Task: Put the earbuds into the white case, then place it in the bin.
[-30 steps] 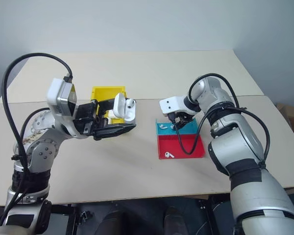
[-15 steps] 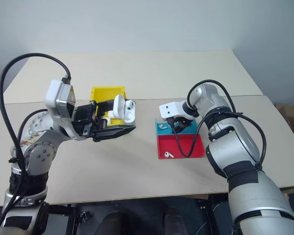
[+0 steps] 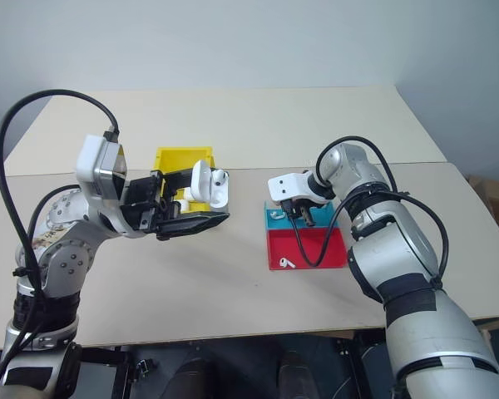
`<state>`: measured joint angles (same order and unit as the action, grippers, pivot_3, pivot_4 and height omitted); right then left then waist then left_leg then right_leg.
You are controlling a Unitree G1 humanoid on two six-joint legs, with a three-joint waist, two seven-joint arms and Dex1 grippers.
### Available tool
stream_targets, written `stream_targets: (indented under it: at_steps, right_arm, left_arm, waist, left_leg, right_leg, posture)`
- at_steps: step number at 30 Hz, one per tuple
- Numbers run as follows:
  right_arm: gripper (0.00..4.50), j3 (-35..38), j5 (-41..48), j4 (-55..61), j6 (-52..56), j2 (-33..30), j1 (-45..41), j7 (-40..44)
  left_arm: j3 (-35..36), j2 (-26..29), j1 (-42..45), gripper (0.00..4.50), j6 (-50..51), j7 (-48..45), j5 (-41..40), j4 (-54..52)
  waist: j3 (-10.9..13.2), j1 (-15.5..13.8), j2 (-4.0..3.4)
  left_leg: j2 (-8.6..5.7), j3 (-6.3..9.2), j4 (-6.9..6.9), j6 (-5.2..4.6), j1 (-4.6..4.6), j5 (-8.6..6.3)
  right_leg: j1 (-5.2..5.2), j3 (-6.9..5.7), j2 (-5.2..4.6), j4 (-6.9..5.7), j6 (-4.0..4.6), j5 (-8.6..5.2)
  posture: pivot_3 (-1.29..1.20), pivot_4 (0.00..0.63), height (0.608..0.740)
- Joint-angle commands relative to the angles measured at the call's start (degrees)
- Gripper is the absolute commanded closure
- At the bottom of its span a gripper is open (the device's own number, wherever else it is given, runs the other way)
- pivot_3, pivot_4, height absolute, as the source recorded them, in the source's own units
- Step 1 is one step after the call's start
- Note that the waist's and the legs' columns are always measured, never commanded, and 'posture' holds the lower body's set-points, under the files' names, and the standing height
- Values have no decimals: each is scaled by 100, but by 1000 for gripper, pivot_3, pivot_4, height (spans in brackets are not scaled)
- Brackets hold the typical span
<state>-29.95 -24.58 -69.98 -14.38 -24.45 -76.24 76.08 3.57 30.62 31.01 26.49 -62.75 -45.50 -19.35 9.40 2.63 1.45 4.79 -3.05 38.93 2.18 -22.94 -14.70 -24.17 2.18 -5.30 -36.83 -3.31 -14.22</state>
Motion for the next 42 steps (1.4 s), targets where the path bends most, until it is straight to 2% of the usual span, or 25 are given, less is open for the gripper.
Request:
stream_targets:
  at_steps: [1, 5, 8, 14, 19, 20, 29, 32, 36, 42]
  right_arm:
    - [4463, 164, 36, -15, 218, -8, -10, -41]
    - [4463, 365, 187, 7, 401, -1, -61, 74]
    - [3856, 463, 271, 78, 356, -104, -126, 218]
    - [1839, 536, 244, 200, 100, -291, -281, 445]
    - [134, 605, 314, 282, 187, -156, -236, 424]
    - [40, 608, 321, 295, 215, -106, -214, 387]
    - [40, 553, 191, 160, 403, 271, -145, -199]
    - [618, 496, 117, 95, 451, 302, -152, -307]
    - [1977, 484, 80, 61, 417, 314, -149, -311]
    - [1977, 459, 50, -20, 486, 400, -162, -425]
  left_arm:
    - [131, 22, 47, 1688, -70, -24, -132, -89]
    - [117, 9, 103, 1688, -90, -83, -119, -2]
    - [105, -3, 123, 1688, -98, -126, -117, 27]
    - [74, -43, 141, 1688, -125, -156, -99, 37]
    - [88, -35, 139, 1688, -143, -194, -79, 54]
    - [96, -28, 146, 1688, -139, -201, -79, 62]
    - [127, 18, 158, 1688, -98, -205, -84, 33]
    - [142, 44, 128, 1688, -74, -176, -100, -24]
    - [167, 98, 96, 1688, -55, -146, -128, -66]
    - [187, 143, 129, 1688, -64, -137, -132, -28]
  waist:
    - [0, 0, 0]
    - [0, 1, 0]
    - [0, 1, 0]
    - [1, -2, 0]
    - [0, 21, 0]
    - [0, 23, -1]
    - [0, 8, -1]
    - [1, 0, -1]
    - [1, 2, -1]
    - [1, 12, -1]
  left_leg:
    - [0, 0, 0, 0, 0, 0]
    - [0, 0, 0, 0, 0, 0]
    - [0, 0, -1, 0, -2, 0]
    - [0, 0, -3, 0, -5, 0]
    - [0, -1, -4, 0, -1, 0]
    - [0, -1, -4, 0, -1, 0]
    - [0, -1, -4, 1, -5, 1]
    - [0, -1, -4, 1, -5, 1]
    - [0, -1, -4, 0, -4, 0]
    - [0, -1, -5, 0, -4, 0]
  right_leg:
    - [0, 0, 0, 0, 0, 0]
    - [-1, 0, 0, -1, 0, 0]
    - [-3, 0, 0, 0, 0, 0]
    - [-4, -1, 0, 5, 0, 0]
    - [-4, 1, 1, 1, 0, 0]
    - [-4, 1, 1, 1, 0, 0]
    - [-5, 0, 0, 2, 0, 0]
    - [-5, -1, 0, 2, 0, 0]
    - [-6, 0, 0, 2, 0, 0]
    - [-6, 0, 1, 1, 0, 0]
  posture:
    - [0, 150, 740]
    - [0, 150, 740]
    - [0, 150, 740]
    - [0, 150, 740]
    - [0, 150, 740]
    - [0, 150, 740]
    - [0, 150, 740]
    - [0, 150, 740]
    - [0, 150, 740]
    - [0, 150, 740]
